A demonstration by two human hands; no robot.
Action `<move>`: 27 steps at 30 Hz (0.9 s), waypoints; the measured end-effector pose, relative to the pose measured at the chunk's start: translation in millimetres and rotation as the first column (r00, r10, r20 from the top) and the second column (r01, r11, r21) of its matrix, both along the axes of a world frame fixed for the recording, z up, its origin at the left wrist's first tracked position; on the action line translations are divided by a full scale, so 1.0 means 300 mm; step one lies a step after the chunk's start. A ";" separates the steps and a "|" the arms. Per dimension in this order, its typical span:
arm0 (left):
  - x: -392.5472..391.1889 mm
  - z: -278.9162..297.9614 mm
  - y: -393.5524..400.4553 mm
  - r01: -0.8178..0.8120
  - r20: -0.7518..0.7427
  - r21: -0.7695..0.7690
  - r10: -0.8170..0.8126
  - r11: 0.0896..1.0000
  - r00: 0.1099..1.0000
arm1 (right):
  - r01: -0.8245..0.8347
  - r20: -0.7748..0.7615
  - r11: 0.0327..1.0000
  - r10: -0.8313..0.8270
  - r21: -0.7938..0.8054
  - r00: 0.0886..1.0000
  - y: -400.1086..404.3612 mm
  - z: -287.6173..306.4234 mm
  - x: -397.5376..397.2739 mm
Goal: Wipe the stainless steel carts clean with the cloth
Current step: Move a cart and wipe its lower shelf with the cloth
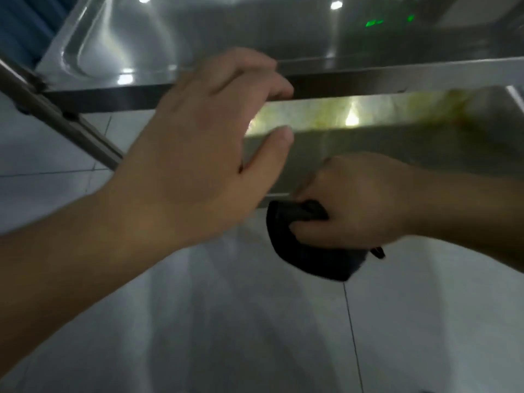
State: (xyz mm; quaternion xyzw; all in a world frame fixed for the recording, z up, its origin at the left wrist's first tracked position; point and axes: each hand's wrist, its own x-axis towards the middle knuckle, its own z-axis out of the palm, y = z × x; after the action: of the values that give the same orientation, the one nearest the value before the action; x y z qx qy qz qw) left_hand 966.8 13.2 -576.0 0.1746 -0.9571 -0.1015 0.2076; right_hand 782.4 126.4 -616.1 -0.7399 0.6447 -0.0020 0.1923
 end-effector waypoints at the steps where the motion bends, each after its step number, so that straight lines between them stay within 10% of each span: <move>1: 0.026 -0.018 0.015 0.032 0.021 0.004 -0.032 0.999 0.999 | 0.038 0.027 0.999 -0.038 0.005 0.999 -0.028 -0.055 -0.011; 7: 0.165 -0.223 0.016 -0.059 0.291 0.235 -0.012 0.970 0.957 | 0.171 -0.070 0.984 -0.168 0.040 0.983 -0.172 -0.320 -0.086; 20: 0.395 -0.598 -0.271 -0.387 0.595 0.329 0.129 0.861 0.793 | 0.575 0.356 0.797 -0.492 -0.184 0.795 -0.490 -0.413 0.078; 27: 0.494 -0.703 -0.413 -0.685 0.681 0.357 0.325 0.635 0.656 | 0.681 0.456 0.649 -0.520 -0.338 0.722 -0.720 -0.503 0.332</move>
State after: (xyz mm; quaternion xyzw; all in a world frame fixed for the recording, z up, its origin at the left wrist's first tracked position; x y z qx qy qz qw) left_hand 1114.9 -110.6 -787.0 0.5256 -0.7969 -0.2705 -0.1249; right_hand 882.1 -89.7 -766.9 -0.4922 0.7934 -0.3467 0.0903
